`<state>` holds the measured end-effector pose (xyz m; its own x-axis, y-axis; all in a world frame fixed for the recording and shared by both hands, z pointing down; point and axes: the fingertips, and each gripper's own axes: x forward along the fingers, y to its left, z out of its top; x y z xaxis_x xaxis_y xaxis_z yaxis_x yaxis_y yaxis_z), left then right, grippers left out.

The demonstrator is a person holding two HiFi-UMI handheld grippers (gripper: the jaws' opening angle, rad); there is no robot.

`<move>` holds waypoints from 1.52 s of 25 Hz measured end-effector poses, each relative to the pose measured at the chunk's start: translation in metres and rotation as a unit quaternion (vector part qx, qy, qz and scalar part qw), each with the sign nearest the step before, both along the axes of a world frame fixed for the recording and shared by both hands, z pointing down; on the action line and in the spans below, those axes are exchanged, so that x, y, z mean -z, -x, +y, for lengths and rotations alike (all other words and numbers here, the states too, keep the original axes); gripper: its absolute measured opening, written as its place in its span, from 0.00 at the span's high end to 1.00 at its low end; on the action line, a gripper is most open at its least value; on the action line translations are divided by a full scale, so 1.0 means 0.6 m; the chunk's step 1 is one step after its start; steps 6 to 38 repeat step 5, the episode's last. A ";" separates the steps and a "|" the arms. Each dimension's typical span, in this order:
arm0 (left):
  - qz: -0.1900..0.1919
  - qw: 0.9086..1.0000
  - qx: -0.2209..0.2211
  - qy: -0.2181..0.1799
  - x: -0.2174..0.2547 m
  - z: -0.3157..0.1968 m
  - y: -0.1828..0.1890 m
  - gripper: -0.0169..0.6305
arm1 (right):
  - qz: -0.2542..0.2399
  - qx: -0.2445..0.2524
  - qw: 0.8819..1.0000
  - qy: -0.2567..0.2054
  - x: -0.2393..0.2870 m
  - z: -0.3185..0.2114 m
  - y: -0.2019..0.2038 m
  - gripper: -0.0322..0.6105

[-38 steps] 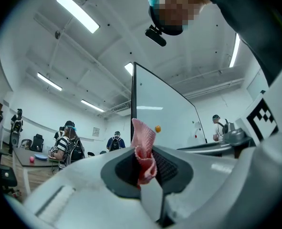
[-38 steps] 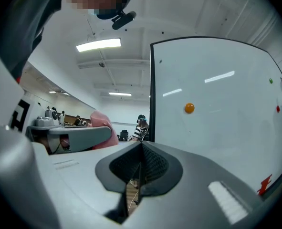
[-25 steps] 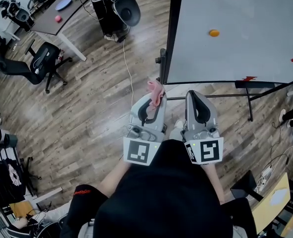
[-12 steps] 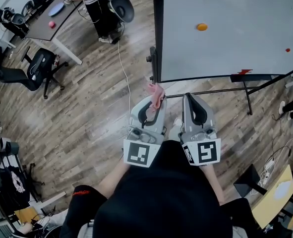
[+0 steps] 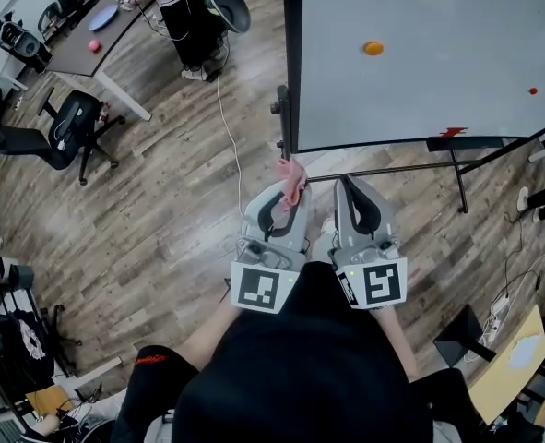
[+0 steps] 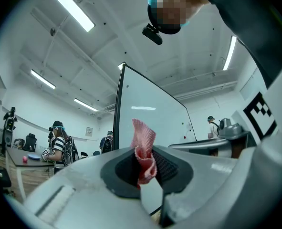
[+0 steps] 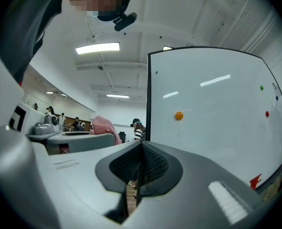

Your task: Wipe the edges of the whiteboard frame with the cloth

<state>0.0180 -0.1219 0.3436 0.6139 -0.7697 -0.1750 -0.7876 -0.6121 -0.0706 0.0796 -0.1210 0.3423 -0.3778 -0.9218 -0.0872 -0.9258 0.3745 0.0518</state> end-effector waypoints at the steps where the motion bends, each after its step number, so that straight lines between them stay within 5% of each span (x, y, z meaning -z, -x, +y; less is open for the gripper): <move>1: 0.002 1.000 0.001 0.000 0.000 0.001 0.003 0.91 | 0.000 0.000 1.000 0.000 0.000 0.001 0.002 0.95; 38: 0.010 1.000 0.003 -0.001 0.000 0.004 0.013 0.91 | 0.000 -0.002 1.000 0.001 -0.003 0.006 0.006 0.95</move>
